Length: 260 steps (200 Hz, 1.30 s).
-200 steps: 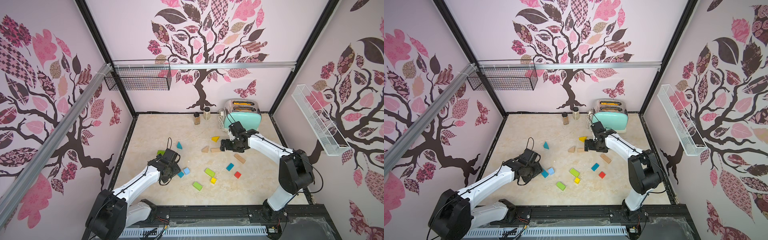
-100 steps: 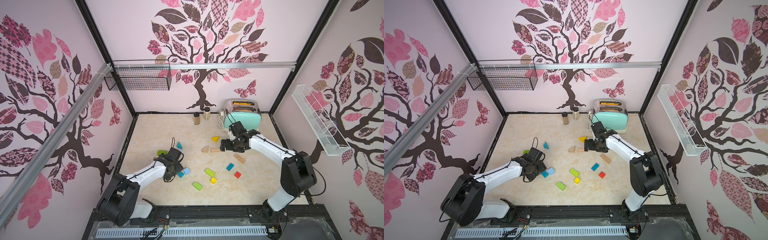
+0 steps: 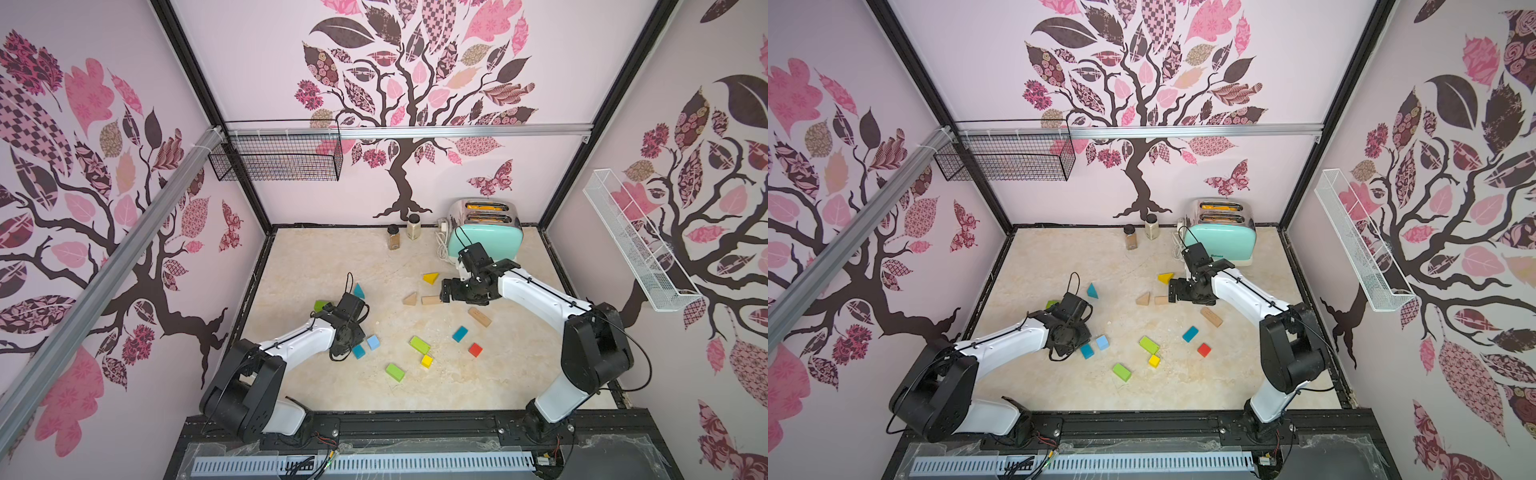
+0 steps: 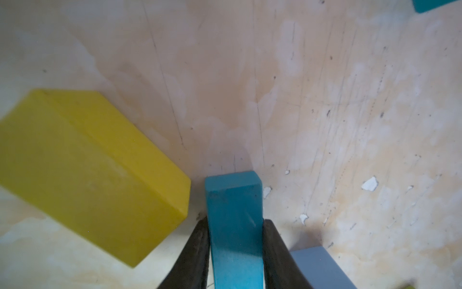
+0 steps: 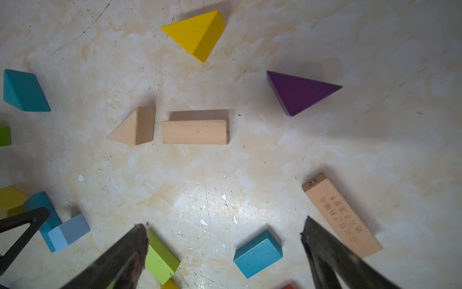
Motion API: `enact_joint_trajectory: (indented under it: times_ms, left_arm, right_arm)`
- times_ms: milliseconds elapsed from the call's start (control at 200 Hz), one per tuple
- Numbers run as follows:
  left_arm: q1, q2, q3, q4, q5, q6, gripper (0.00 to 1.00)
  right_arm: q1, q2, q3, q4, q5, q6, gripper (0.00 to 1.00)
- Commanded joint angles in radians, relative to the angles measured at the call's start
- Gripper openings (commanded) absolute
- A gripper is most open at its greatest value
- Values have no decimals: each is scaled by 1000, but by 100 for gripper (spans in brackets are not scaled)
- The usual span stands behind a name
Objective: Assemble a carrot with building blocks
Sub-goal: Pick up the building block from the center of the board, then place the building block at the center of the board.
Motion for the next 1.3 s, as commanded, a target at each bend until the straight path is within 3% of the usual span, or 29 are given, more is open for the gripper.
enact_joint_trajectory:
  times_ms: [0, 120, 265, 390, 625, 975, 1295]
  left_arm:
    - [-3, -21, -7, -66, 16, 49, 26]
    - [-5, -71, 66, -140, -8, 136, 26]
    - [-4, -88, 222, -160, 2, 333, 24]
    - [-42, 25, 405, -180, 70, 521, 25]
    - [-200, 324, 721, -194, 116, 782, 24]
    - [-341, 661, 982, -155, 164, 1028, 24]
    - [-378, 788, 1067, -100, 202, 1177, 26]
  right_arm:
    - [6, -6, 44, -9, -7, 21, 99]
    - [6, -18, 69, -24, -7, 32, 99]
    - [6, -76, 100, -45, 29, 40, 99]
    - [-1, -145, 121, -88, 97, 51, 99]
    - [-48, -291, 98, -93, 152, 93, 99]
    - [-66, -383, 13, -41, 99, 134, 99]
    - [-66, -386, -18, -10, 65, 142, 99]
